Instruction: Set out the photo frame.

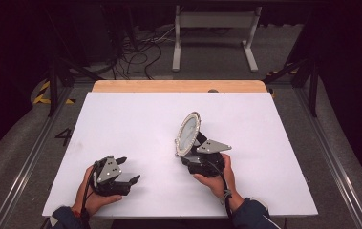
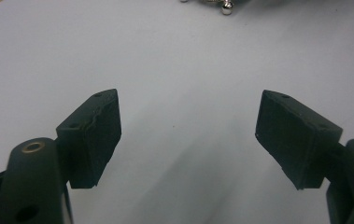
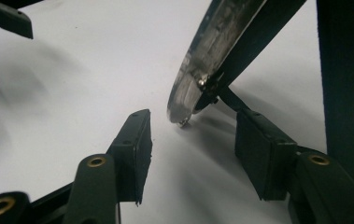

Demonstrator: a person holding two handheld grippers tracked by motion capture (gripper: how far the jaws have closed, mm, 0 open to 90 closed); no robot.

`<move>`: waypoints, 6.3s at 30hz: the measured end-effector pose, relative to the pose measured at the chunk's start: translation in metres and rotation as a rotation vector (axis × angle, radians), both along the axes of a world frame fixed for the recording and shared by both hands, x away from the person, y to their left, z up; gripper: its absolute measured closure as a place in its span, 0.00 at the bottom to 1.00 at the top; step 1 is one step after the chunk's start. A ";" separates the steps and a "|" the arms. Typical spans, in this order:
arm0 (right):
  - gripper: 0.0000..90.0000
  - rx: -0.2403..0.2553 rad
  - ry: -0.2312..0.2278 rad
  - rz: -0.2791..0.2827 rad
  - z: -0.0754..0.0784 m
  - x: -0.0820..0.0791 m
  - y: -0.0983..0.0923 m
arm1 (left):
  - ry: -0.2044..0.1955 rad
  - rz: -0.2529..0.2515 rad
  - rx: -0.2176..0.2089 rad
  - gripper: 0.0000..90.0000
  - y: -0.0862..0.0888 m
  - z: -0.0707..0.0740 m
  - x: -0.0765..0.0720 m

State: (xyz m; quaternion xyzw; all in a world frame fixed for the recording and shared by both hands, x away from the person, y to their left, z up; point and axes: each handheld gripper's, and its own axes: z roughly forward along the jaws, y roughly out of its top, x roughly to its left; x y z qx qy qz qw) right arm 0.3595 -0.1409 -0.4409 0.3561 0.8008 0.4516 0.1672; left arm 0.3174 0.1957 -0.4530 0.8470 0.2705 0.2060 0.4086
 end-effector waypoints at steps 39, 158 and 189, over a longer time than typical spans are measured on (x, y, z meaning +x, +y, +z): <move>0.71 0.096 0.001 -0.051 0.000 0.002 0.000 | 0.002 -0.019 0.053 0.25 -0.007 -0.004 0.001; 0.75 0.111 0.049 -0.024 -0.017 0.002 -0.002 | 0.004 -0.084 0.079 0.24 -0.020 -0.007 -0.003; 0.72 0.046 0.070 0.049 0.002 -0.004 -0.026 | 0.029 -0.126 0.014 0.24 -0.040 0.001 0.025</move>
